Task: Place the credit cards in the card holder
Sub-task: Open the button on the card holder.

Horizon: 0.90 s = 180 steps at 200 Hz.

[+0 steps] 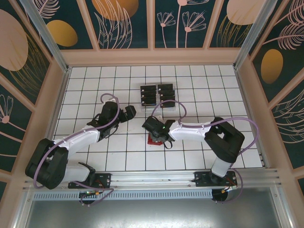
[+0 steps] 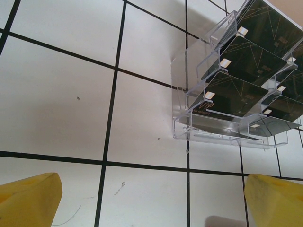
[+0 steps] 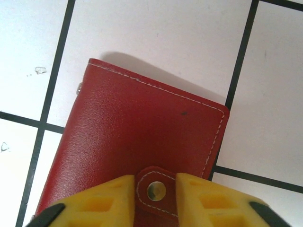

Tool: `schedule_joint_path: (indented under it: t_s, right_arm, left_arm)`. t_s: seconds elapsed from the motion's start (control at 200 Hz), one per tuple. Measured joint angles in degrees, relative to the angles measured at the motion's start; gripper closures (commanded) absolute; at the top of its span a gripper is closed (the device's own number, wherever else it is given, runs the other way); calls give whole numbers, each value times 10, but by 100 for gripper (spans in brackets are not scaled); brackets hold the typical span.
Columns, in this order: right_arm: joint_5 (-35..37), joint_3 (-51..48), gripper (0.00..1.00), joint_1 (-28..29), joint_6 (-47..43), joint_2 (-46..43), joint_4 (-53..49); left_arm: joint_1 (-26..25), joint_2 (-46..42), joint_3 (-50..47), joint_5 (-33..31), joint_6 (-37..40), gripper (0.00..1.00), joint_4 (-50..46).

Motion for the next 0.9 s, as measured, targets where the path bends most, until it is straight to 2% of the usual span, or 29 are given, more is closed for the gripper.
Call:
schedule_joint_path:
  t_s: [0.165, 0.586, 0.901]
  right_arm:
    - [-4, -11, 100, -5, -3, -11, 14]
    - [-68, -83, 100, -38, -12, -80, 87]
    - [-125, -83, 100, -37, -16, -73, 146]
  left_arm:
    - [0, -17, 0, 10, 0, 2, -7]
    - [-25, -37, -28, 40, 2, 2, -21]
    - [-67, -48, -53, 29, 3, 1, -42]
